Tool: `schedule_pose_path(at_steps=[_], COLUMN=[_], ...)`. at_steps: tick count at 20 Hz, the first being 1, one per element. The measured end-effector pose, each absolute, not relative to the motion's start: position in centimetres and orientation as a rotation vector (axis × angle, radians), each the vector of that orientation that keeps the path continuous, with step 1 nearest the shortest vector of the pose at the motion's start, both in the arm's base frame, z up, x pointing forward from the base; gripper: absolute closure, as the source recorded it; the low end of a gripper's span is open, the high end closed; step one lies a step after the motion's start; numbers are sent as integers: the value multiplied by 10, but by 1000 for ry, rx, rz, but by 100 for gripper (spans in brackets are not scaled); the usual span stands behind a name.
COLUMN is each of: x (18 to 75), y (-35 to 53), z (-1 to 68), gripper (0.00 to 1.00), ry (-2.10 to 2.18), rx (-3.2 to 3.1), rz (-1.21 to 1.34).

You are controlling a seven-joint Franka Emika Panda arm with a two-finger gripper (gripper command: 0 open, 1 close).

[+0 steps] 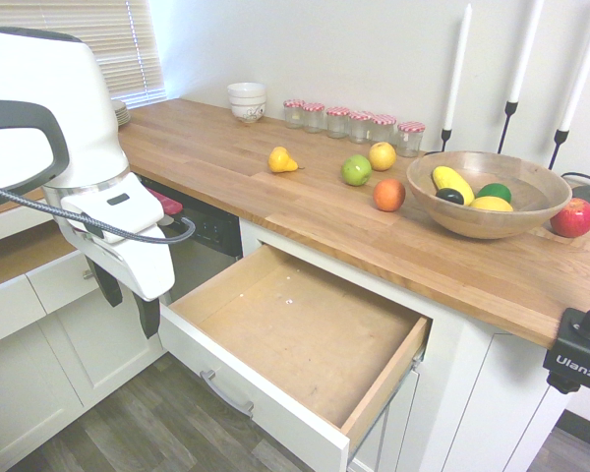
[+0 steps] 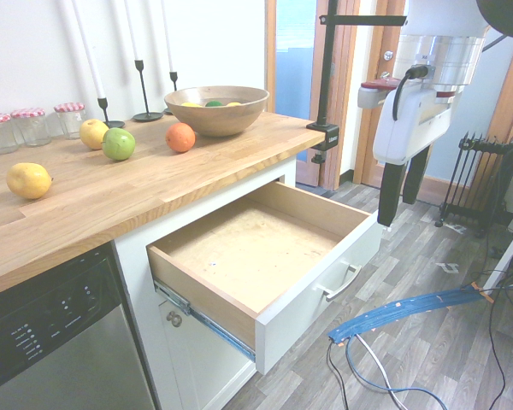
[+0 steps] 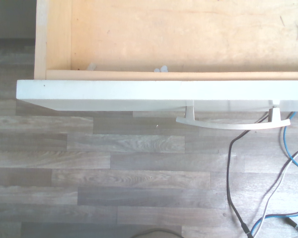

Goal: Close the drawer

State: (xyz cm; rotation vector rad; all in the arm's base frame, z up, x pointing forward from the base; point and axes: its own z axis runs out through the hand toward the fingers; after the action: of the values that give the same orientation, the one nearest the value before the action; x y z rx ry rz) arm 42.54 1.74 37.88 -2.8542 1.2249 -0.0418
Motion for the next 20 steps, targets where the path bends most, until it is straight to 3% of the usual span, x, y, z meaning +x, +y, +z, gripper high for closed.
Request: schedule_pose_path(at_steps=[20], x=[410], y=[15], z=[349], gripper=[0], ry=[1289], rx=[-2827], rz=[-52])
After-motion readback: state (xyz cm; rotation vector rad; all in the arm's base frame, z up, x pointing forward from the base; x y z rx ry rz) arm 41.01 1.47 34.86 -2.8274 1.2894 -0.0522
